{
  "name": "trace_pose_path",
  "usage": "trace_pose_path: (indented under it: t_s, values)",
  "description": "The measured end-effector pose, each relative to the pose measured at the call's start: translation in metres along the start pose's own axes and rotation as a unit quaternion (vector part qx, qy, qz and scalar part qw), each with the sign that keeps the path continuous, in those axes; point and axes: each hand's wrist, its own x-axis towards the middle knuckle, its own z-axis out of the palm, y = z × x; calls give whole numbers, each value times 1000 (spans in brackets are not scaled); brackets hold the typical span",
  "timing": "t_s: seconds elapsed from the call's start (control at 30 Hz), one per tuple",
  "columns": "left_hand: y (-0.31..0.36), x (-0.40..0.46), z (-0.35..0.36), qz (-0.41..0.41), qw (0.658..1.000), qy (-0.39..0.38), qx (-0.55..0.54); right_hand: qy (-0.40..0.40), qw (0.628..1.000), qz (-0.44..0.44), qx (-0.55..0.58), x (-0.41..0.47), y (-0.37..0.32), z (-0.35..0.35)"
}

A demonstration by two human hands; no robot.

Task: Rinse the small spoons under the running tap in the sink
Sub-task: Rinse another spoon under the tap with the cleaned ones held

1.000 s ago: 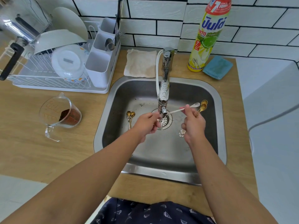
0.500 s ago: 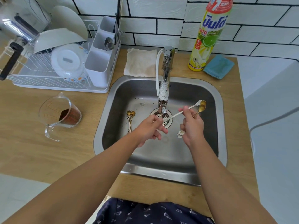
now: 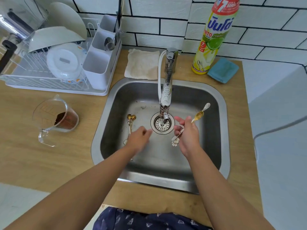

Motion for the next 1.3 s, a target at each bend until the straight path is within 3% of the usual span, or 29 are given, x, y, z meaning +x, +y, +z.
trace_pose_path:
  t_s: [0.07,0.17,0.53,0.77,0.97,1.13,1.3]
  values:
    - [-23,16,-10,-23,992,69,104,-1,1000,4,-16,0,-1,-6]
    - [-43,34,-15,-57,978,75,188,-8,1000,20,-12,-1,0,-11]
    - [-49,50,-22,-114,961,84,239,-32,998,47,-12,3,9,-22]
    - [-41,22,-23,-78,984,102,125,-38,998,54,-21,6,12,-18]
    - [-8,-15,-5,47,998,19,32,-61,982,81,-158,2,21,3]
    - [15,-26,0,55,994,-35,-83,-101,971,60,-210,-2,28,15]
    - [14,-36,-4,42,993,-39,-106,-99,968,13,-230,-4,30,22]
